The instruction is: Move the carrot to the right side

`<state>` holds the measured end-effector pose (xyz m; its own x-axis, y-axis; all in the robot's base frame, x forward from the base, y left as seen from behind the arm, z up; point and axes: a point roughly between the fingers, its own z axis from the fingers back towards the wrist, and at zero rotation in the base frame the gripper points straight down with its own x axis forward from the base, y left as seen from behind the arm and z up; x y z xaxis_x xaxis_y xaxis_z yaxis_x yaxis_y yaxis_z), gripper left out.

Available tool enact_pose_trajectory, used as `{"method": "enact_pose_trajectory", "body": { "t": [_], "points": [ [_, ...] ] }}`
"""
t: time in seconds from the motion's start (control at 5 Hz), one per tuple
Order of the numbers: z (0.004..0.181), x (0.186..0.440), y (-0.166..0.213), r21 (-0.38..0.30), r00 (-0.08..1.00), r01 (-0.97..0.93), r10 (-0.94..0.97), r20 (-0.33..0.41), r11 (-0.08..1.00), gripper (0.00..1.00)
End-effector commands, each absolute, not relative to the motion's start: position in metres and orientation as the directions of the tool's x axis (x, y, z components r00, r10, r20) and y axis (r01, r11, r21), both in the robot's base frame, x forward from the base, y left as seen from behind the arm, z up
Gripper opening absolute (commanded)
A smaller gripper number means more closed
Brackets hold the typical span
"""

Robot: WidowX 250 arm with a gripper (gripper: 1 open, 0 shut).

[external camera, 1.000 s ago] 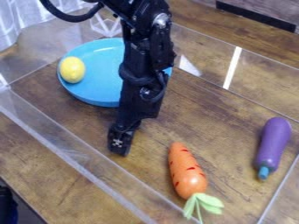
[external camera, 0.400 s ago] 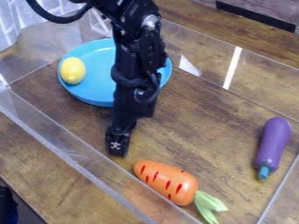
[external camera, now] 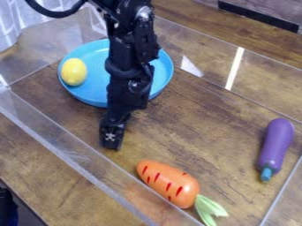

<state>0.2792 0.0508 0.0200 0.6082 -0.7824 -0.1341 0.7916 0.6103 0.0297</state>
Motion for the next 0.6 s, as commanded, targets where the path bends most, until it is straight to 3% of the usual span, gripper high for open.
{"method": "enact_pose_trajectory", "body": {
  "t": [0.0,0.4],
  "points": [
    [0.025,0.288,0.056,0.055,0.645,0.763,-0.755,-0.117,0.644,1.0],
    [0.023,0.295,0.044,0.069,0.644,0.765,-0.759,-0.099,0.64,1.0]
  ]
}}
